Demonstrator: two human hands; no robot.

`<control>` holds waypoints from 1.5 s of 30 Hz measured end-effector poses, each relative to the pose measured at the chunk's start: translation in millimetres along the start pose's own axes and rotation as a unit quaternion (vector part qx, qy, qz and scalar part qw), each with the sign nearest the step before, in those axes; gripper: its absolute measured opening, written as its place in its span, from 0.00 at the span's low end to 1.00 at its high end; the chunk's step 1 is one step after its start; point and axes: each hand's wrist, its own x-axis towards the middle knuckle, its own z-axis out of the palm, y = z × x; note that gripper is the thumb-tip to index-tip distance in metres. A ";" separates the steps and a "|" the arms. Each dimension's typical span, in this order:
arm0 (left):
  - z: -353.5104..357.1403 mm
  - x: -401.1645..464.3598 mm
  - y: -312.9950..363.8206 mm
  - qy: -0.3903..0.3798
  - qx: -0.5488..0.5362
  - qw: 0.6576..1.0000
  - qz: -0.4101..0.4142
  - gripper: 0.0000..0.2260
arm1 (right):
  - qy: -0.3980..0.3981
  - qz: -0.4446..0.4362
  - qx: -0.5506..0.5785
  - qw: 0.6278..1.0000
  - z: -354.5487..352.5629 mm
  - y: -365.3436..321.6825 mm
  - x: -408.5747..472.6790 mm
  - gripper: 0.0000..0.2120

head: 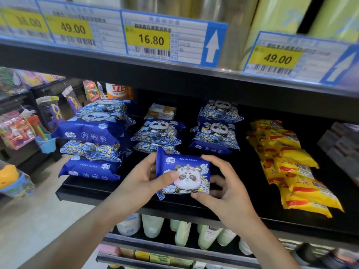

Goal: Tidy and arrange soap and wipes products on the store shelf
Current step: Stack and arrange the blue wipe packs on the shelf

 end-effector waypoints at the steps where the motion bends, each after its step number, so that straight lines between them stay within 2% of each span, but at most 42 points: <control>1: -0.2 0.0 -0.8 0.006 0.001 1.000 0.003 0.20 | -0.001 0.006 0.011 1.000 -0.5 -0.5 -0.1 0.40; 5: -3.0 -0.7 -5.7 0.055 -0.045 0.997 0.012 0.16 | -0.001 0.035 0.061 0.998 -5.6 -3.5 0.2 0.38; 6: -3.6 -1.2 -6.5 0.059 -0.037 0.997 0.033 0.16 | -0.005 0.042 0.076 0.996 -7.3 -3.9 0.1 0.38; 8: -6.3 -4.4 -8.0 0.062 0.042 0.992 0.103 0.23 | -0.008 0.053 0.104 0.993 -10.3 -4.8 0.4 0.38; 9: -9.1 -5.6 -8.6 0.067 0.117 0.980 0.144 0.27 | -0.006 0.057 0.115 0.992 -11.1 -5.3 0.8 0.38; 11: -15.6 -5.9 -10.2 0.072 0.313 0.924 0.208 0.36 | 0.003 0.062 0.129 0.990 -11.9 -6.4 1.6 0.37; 13: -18.8 -5.0 -8.9 0.069 0.422 0.874 0.232 0.41 | 0.006 0.063 0.126 0.990 -11.1 -7.8 2.1 0.36; 17: -13.7 -1.5 -6.8 0.050 0.496 0.818 0.287 0.38 | -0.006 0.057 0.097 0.994 -8.5 -10.6 0.8 0.34; 21: -12.4 0.8 -4.2 0.066 0.502 0.799 0.325 0.32 | -0.019 0.060 0.098 0.993 -8.6 -12.7 -0.7 0.30; 23: -10.2 -0.6 -2.5 0.059 0.488 0.808 0.325 0.29 | -0.025 0.062 0.093 0.993 -8.9 -14.4 -0.9 0.29; 27: -4.9 -4.5 2.0 0.047 0.420 0.862 0.280 0.24 | -0.019 0.059 0.092 0.994 -7.6 -16.5 -0.8 0.27; 32: 0.1 -8.6 2.4 0.042 0.358 0.904 0.228 0.25 | 0.008 0.043 0.062 0.997 -7.1 -18.3 -1.3 0.28; 37: -1.4 -14.4 -3.3 0.024 0.257 0.957 0.134 0.23 | 0.027 0.040 0.060 0.997 -7.1 -20.4 -2.6 0.26; 42: -4.8 -17.2 -0.9 -0.009 0.162 0.983 0.083 0.19 | 0.030 0.033 0.042 0.998 0.7 -23.6 -4.2 0.26; 45: -6.7 -17.9 2.3 -0.016 0.141 0.988 0.062 0.18 | 0.057 0.002 -0.037 0.998 6.5 -29.3 -3.2 0.30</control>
